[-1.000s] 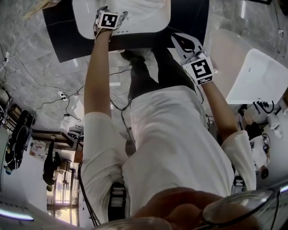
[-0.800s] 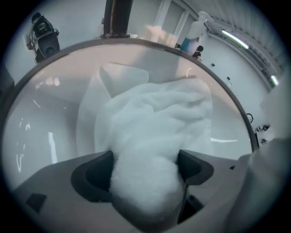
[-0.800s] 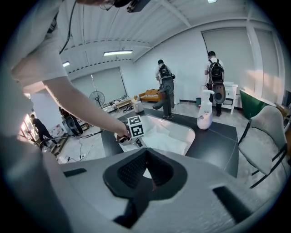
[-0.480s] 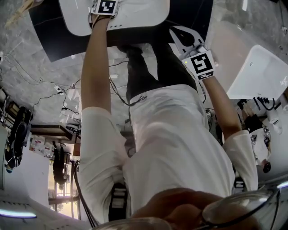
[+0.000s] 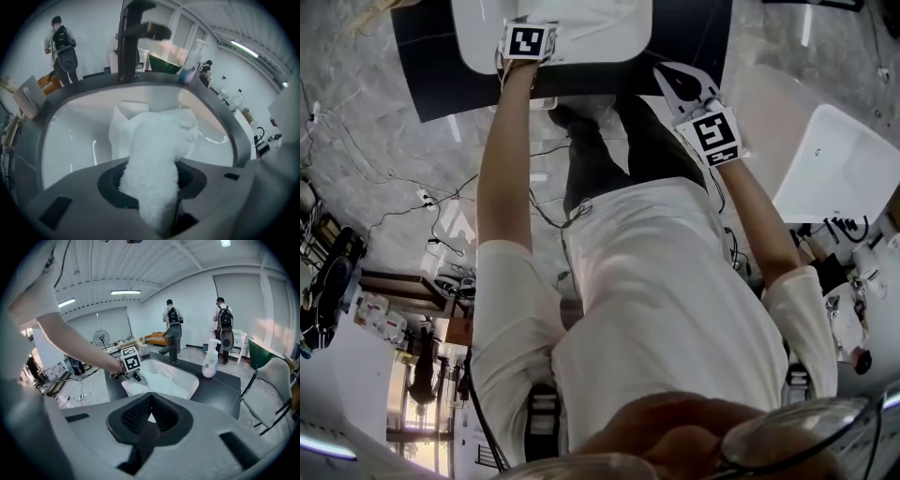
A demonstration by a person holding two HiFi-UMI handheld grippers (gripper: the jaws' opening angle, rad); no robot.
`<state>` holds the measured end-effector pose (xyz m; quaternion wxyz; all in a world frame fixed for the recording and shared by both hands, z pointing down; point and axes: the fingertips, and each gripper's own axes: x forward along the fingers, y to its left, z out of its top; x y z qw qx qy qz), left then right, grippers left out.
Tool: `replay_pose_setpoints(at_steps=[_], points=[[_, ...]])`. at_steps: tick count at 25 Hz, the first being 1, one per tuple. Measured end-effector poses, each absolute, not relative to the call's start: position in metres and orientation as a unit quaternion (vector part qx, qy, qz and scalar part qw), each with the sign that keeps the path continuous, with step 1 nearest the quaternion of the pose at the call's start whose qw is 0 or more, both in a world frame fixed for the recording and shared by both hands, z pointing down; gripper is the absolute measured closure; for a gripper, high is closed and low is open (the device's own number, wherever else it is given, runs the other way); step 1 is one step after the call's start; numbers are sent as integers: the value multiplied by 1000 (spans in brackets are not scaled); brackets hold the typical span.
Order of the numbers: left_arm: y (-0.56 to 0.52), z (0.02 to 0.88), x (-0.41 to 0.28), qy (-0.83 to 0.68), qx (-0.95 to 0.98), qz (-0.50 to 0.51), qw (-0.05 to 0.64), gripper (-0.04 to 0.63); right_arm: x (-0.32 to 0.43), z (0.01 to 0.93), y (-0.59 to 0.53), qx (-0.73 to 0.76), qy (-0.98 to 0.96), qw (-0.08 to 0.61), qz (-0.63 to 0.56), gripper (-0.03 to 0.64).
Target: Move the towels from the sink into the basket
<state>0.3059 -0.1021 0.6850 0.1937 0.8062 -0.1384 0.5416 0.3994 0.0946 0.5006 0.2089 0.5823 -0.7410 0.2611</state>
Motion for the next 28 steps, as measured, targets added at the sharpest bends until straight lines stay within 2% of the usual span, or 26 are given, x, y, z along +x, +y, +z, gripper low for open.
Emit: replay_pose_setpoints(at_steps=[5,12,17,23,28], points=[[-93,588,292,-165,848,473,172,436,385,465,86,578,-752,209,237,620],[-50,444,247,-224,892,346,188,459,368,404,83,558,-777,217,191,620],[-38,362,183,-302,905,237,181,505,347,362,59,563,-790,187,158,620],[-14,271,105,-384,906,108,144,506,308,329,43,551,-809,159,130,620],[26,221,31,-429,893,63,121,506,269,304,41,537,-823,142,119,620]])
